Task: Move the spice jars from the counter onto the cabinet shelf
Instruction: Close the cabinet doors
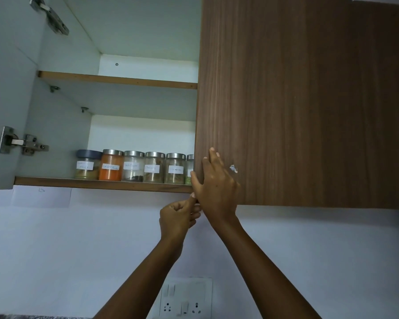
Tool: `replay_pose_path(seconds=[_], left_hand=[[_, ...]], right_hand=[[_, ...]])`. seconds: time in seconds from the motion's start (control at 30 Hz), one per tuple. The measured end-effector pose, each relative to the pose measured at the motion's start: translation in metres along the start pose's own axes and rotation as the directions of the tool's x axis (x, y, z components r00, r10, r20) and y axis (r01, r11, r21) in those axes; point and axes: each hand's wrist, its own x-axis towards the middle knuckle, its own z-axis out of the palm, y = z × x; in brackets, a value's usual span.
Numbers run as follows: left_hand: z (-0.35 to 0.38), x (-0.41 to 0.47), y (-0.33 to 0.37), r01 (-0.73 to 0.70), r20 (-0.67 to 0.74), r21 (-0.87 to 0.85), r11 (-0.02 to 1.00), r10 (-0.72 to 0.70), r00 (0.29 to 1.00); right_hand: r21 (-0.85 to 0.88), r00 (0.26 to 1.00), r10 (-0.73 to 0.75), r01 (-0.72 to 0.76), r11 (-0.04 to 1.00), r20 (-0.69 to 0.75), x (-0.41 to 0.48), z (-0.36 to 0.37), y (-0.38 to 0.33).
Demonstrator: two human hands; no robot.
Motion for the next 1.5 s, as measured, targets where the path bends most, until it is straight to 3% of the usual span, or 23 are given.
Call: replay_pose_path(seconds=[0.33, 0.5, 0.67, 0.8, 0.87, 0.93, 1.03, 1.1, 1.2, 1.33, 1.4, 1.5], left_hand=[[0.011, 0.031, -0.026, 0.037, -0.043, 0.026, 0.999, -0.036, 0.998], [0.011, 0.041, -0.035, 0.006, -0.045, 0.039, 0.999, -0.004, 0.999], [0.003, 0.051, -0.035, 0.002, 0.003, 0.137, 0.991, -0.002, 1.0], [-0.008, 0.052, -0.026, 0.032, 0.071, 0.288, 0.957, -0.055, 0.996], [-0.014, 0.052, -0.019, -0.001, 0.101, 0.441, 0.897, -0.048, 0.994], [-0.017, 0.052, -0.01, 0.034, 0.13, 0.572, 0.819, -0.131, 0.983], [-0.019, 0.053, 0.001, -0.033, 0.135, 0.797, 0.603, -0.125, 0.983], [-0.018, 0.05, 0.008, -0.096, 0.165, 0.832, 0.547, -0.077, 0.983], [-0.019, 0.037, 0.019, -0.182, 0.232, 0.821, 0.54, -0.026, 0.972], [-0.036, 0.007, 0.049, -0.321, 0.327, 0.826, 0.463, 0.07, 0.942], [-0.052, -0.013, 0.071, -0.4, 0.379, 0.849, 0.345, 0.131, 0.916], [-0.083, -0.043, 0.112, -0.488, 0.455, 0.868, 0.092, 0.245, 0.856]], right_hand=[[-0.048, 0.984, -0.148, 0.153, 0.987, 0.096, -0.026, 0.039, 0.033], [-0.042, 0.984, -0.178, 0.178, 0.983, 0.006, -0.036, 0.053, 0.038], [-0.014, 0.985, -0.172, 0.172, 0.985, 0.014, -0.047, 0.062, 0.038], [-0.056, 0.978, -0.166, 0.175, 0.983, 0.127, -0.056, 0.069, 0.044], [-0.073, 0.977, -0.139, 0.152, 0.986, 0.159, -0.059, 0.07, 0.044], [-0.074, 0.979, -0.11, 0.124, 0.989, 0.171, -0.06, 0.07, 0.041], [-0.091, 0.975, -0.103, 0.123, 0.988, 0.196, -0.059, 0.066, 0.04], [-0.113, 0.966, -0.109, 0.138, 0.984, 0.234, -0.06, 0.063, 0.04], [-0.14, 0.95, -0.098, 0.145, 0.98, 0.298, -0.06, 0.059, 0.036], [-0.039, 0.959, 0.011, 0.0, 0.999, 0.282, -0.062, 0.048, 0.019], [0.066, 0.955, 0.091, -0.114, 0.991, 0.281, -0.067, 0.039, 0.001], [0.193, 0.911, 0.236, -0.313, 0.93, 0.337, -0.077, 0.023, -0.033]])
